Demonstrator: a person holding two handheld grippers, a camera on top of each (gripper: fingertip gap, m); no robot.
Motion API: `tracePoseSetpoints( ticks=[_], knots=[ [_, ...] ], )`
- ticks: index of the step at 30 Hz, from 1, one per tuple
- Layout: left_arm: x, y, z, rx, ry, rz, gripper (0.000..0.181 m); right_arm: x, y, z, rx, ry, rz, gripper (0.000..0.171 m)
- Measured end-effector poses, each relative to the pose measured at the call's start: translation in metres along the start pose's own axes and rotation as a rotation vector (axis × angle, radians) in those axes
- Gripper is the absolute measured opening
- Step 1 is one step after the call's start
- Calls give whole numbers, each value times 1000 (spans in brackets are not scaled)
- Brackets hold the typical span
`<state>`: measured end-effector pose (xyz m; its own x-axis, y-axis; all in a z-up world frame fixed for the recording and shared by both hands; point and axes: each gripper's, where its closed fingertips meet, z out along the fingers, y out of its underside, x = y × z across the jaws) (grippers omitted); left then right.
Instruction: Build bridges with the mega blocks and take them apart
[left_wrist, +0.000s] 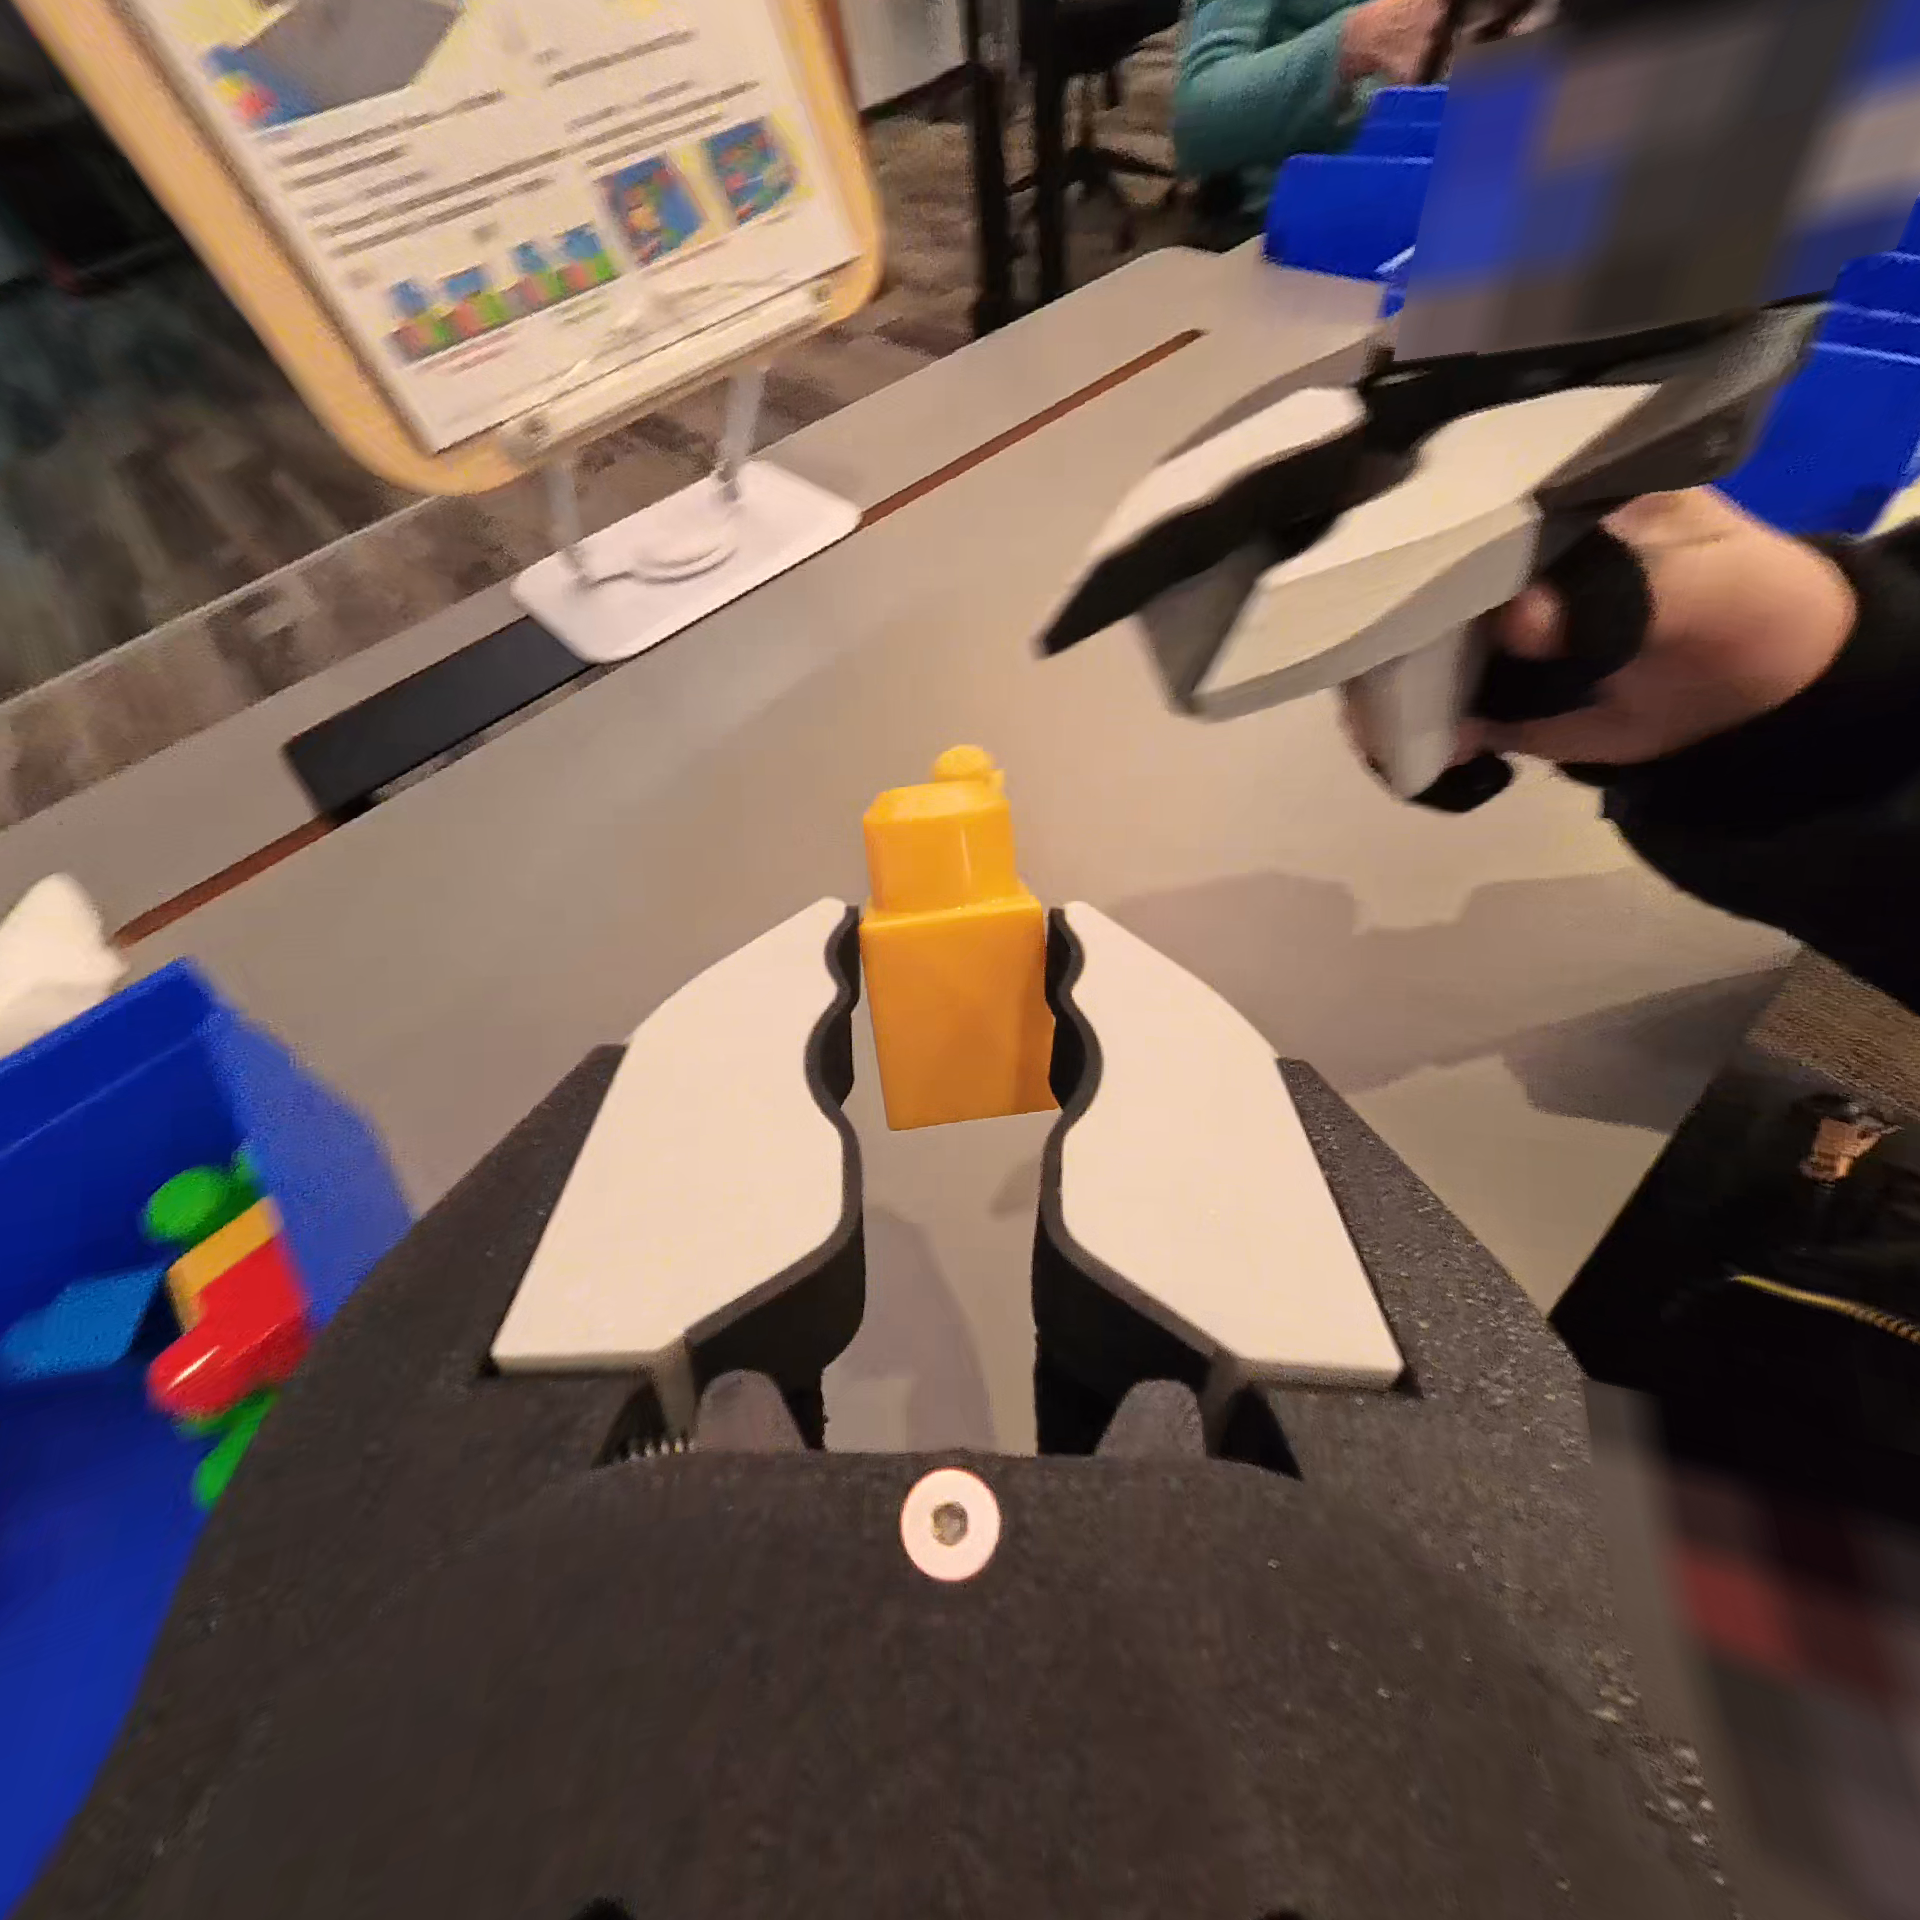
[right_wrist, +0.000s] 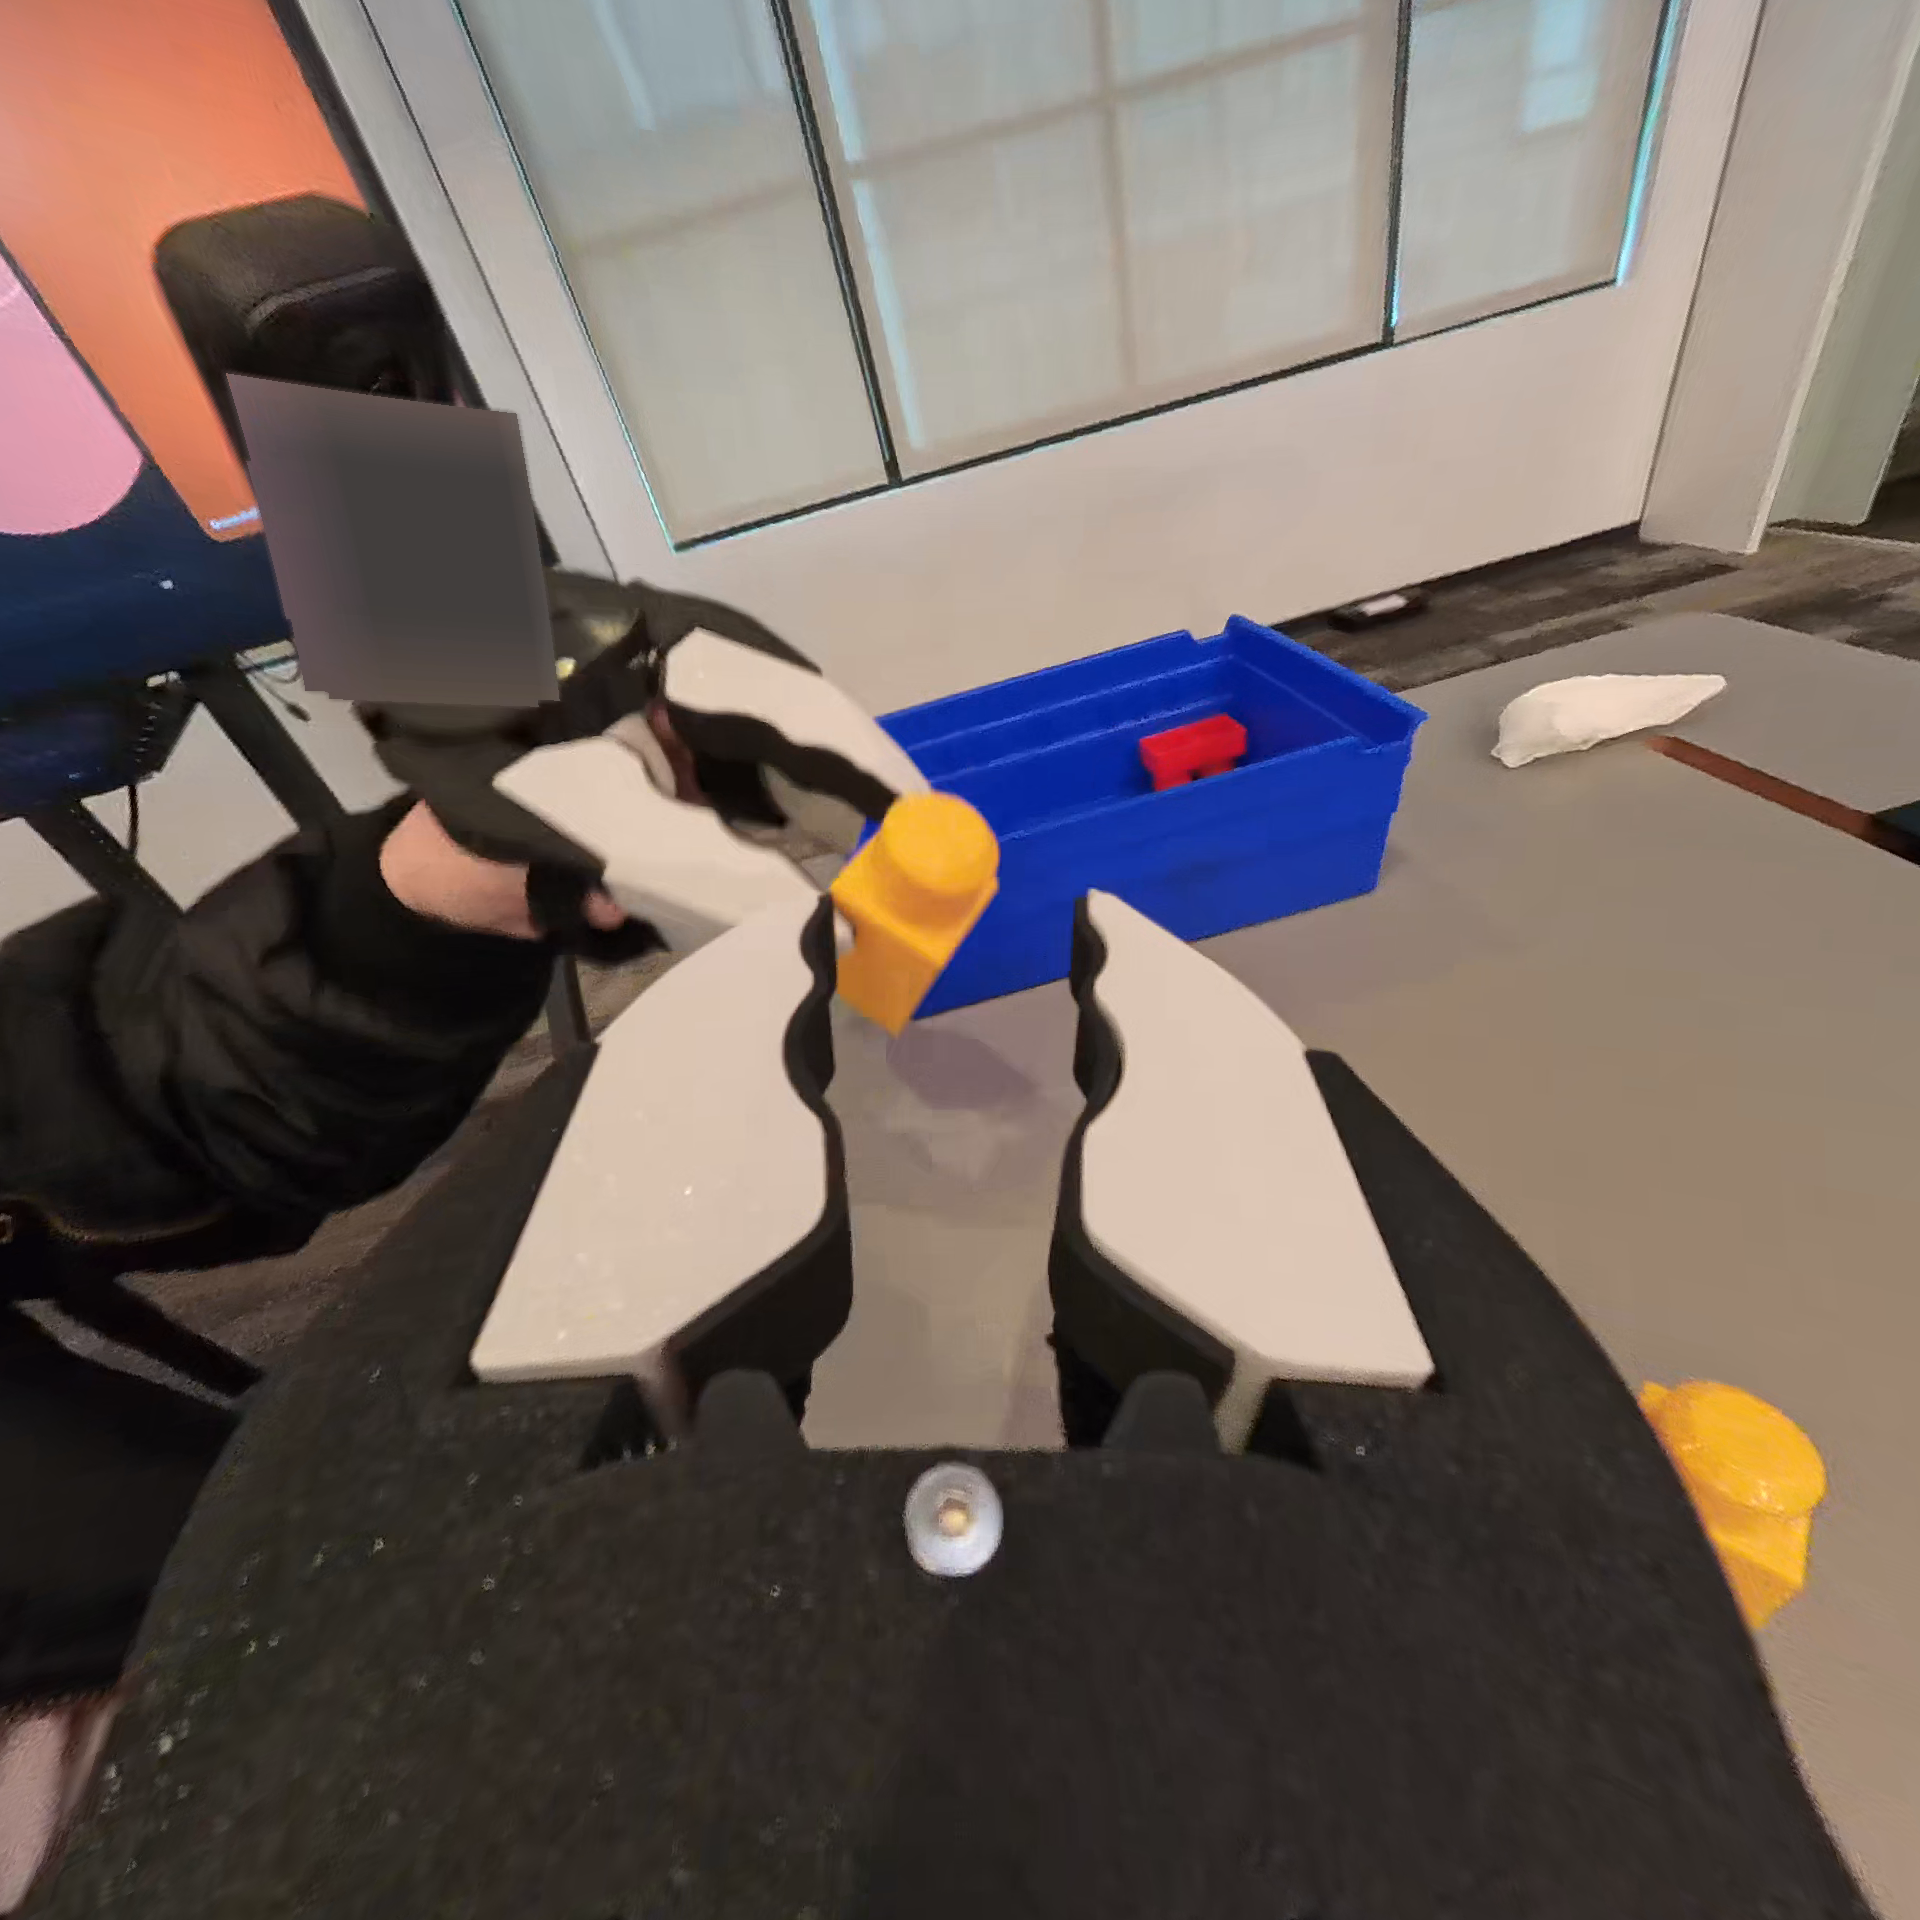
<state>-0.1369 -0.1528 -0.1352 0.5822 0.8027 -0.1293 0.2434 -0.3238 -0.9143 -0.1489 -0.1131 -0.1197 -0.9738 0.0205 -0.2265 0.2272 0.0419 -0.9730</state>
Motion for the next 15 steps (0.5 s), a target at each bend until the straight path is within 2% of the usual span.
tracePoseSetpoints(
  ticks=[3, 7, 10, 15],
  knots=[
    [29, -11, 20, 58, 30, 29, 34, 2, -2, -13, 48, 18, 28, 45],
    [49, -17, 39, 78, 72, 29, 34, 7, 7, -24, 19, 56, 100, 46],
    [55, -21, 47, 89, 81, 20, 34, 9, 17, -27, -20, 70, 114, 28],
    [57, -20, 49, 95, 76, 26, 35, 17, 19, -37, -6, 105, 101, 28]
  ],
)
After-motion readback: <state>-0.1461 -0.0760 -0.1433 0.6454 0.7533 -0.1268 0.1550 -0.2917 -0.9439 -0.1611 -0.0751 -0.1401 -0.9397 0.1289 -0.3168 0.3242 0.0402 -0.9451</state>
